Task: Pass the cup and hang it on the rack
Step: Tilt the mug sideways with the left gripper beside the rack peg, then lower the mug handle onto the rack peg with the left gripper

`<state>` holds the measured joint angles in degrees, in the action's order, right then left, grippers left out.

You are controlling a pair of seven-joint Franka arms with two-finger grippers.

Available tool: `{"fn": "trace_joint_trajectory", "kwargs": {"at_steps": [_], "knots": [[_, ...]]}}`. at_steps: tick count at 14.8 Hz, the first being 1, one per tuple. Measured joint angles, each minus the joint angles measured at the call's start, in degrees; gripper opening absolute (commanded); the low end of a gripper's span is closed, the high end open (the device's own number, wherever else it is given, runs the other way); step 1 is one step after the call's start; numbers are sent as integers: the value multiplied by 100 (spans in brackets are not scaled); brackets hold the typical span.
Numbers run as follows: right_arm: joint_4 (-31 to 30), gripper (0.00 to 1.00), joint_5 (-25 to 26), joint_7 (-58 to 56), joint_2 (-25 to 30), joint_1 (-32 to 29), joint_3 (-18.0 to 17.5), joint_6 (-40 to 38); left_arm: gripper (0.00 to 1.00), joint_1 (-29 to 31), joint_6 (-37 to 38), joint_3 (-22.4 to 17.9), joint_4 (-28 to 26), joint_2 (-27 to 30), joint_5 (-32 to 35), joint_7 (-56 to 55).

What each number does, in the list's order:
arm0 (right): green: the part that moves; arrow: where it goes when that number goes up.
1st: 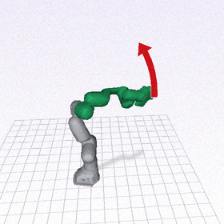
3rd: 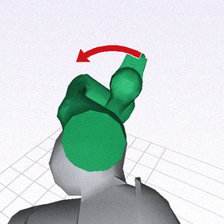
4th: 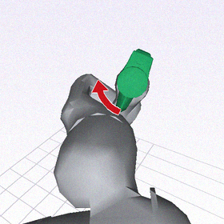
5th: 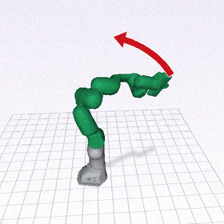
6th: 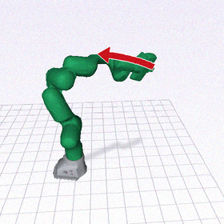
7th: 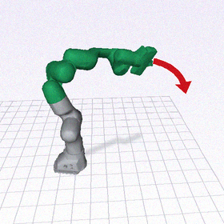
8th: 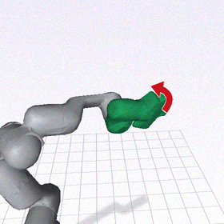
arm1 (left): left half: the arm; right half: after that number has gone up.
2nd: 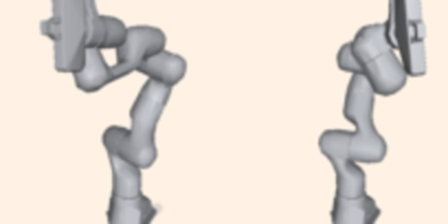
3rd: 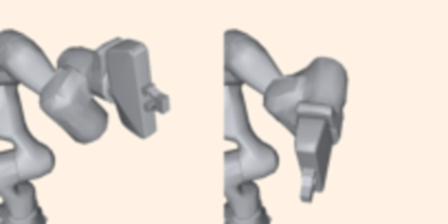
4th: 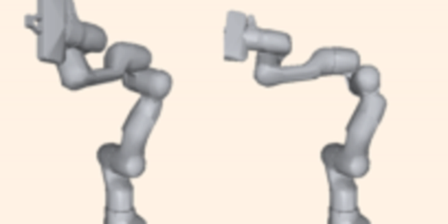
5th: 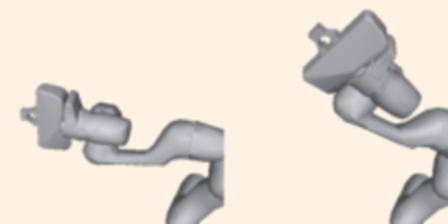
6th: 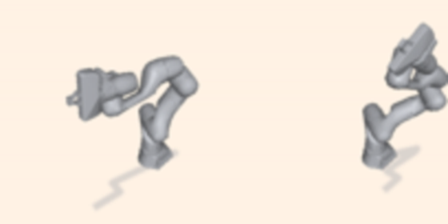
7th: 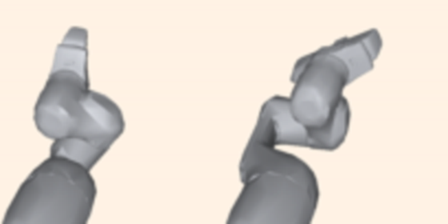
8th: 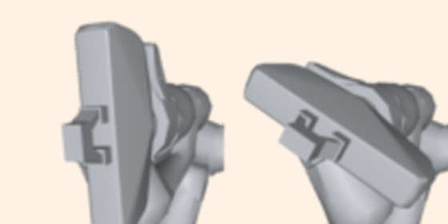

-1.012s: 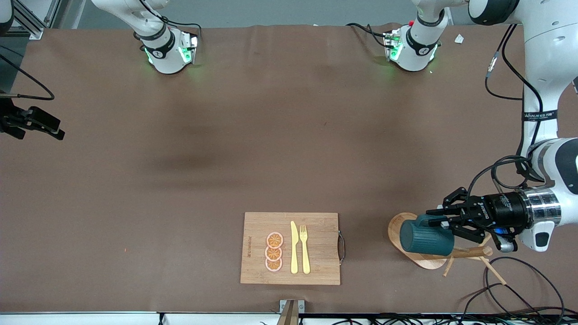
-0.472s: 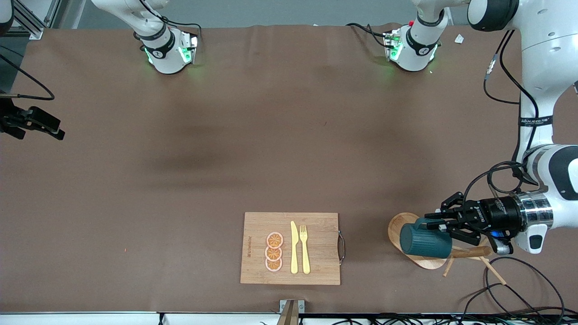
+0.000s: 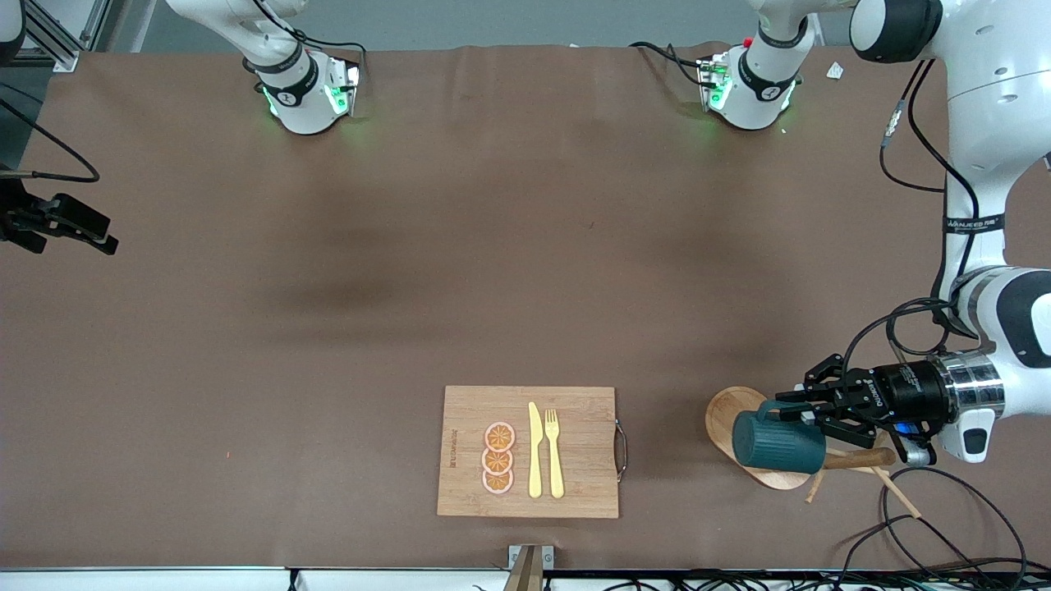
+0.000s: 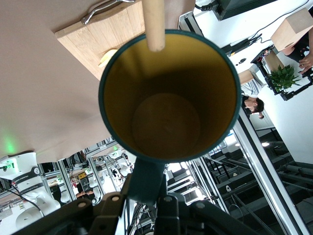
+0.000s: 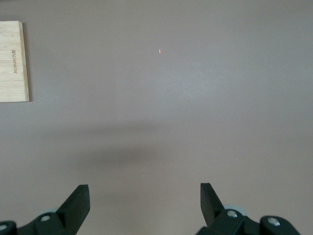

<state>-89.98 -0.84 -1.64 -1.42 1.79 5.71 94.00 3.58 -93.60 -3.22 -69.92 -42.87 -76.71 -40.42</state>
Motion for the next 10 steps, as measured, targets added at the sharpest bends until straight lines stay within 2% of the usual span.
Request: {"fn": "trace_joint_trajectory", "kwargs": {"at_steps": [10], "knots": [[-6,100,0,0,0,0,0,0,0,25,15,-94,32,-1,225,67]]}}
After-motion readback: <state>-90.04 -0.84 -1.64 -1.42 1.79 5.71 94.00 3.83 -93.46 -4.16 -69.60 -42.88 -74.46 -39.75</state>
